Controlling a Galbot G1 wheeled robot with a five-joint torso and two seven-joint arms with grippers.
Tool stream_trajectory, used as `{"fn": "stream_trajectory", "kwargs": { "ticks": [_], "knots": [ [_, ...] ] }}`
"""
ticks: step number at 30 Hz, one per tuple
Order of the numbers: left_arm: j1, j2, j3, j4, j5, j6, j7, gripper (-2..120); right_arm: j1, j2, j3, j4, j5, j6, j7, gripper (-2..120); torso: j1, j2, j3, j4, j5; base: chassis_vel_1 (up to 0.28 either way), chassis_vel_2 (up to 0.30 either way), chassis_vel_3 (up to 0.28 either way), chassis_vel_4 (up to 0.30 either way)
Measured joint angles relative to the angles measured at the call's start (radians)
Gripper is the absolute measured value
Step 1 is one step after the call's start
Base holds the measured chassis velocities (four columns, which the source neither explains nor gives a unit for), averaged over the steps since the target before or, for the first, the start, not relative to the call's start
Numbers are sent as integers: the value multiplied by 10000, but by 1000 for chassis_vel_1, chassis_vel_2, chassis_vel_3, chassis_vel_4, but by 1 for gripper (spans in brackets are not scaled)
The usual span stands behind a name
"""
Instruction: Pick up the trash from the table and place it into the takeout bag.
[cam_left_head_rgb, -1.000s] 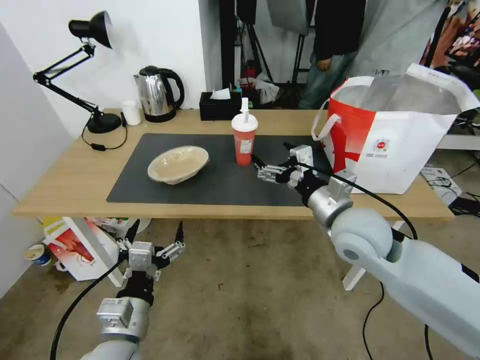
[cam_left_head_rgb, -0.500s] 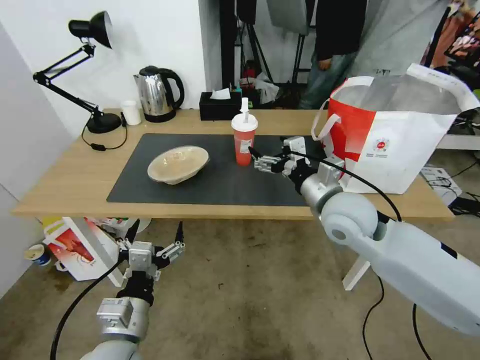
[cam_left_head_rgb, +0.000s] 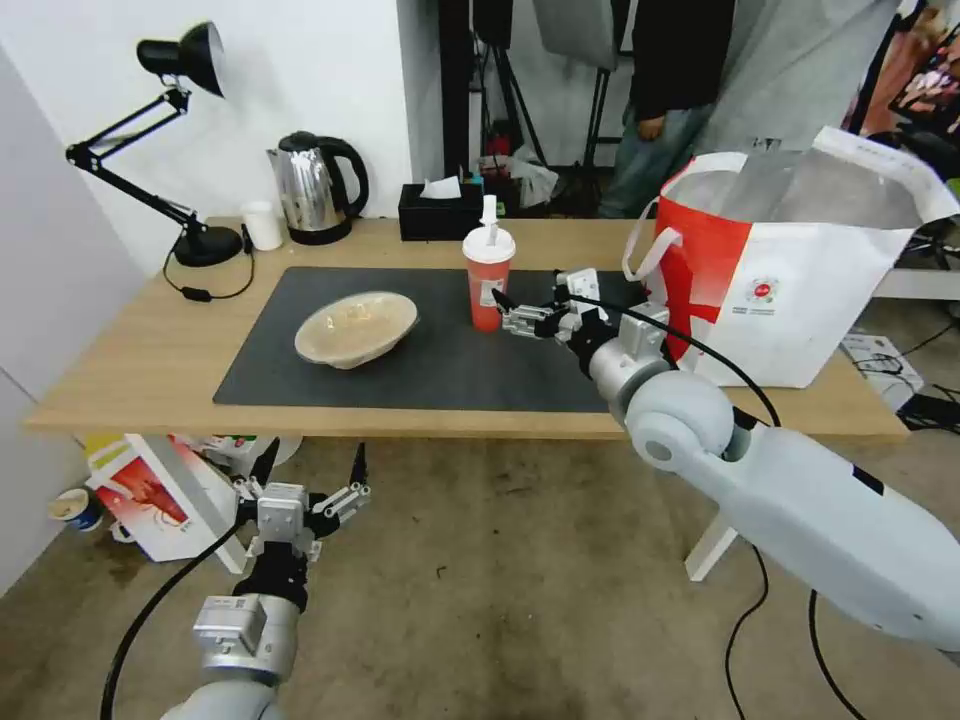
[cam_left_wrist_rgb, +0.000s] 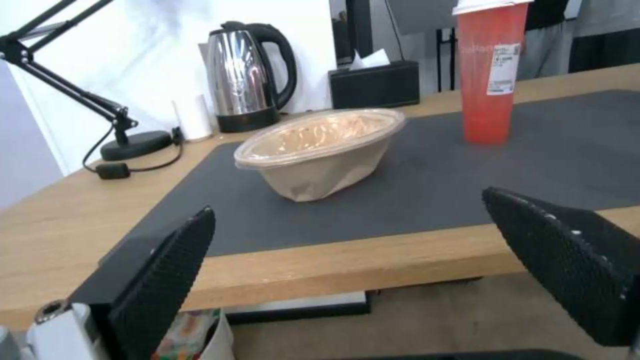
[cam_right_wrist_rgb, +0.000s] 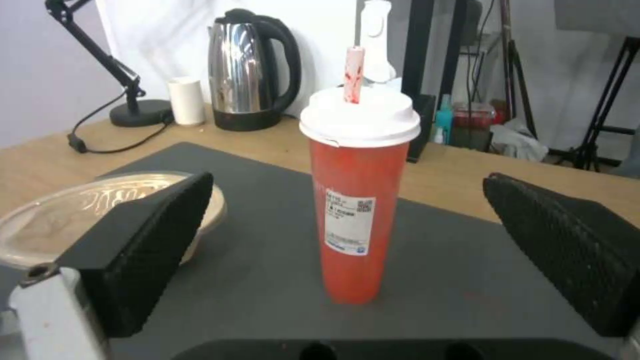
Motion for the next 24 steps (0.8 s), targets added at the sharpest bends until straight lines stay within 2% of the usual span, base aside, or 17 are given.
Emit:
{"fn": "stream_trajectory", "kwargs": {
  "ticks": [24],
  "knots": [
    [0,0,1,0,0,0,0,100,593,527,-652,-851,28,-59,24,100,-1,0,-1,0,1,0,0,0,0]
  ]
}}
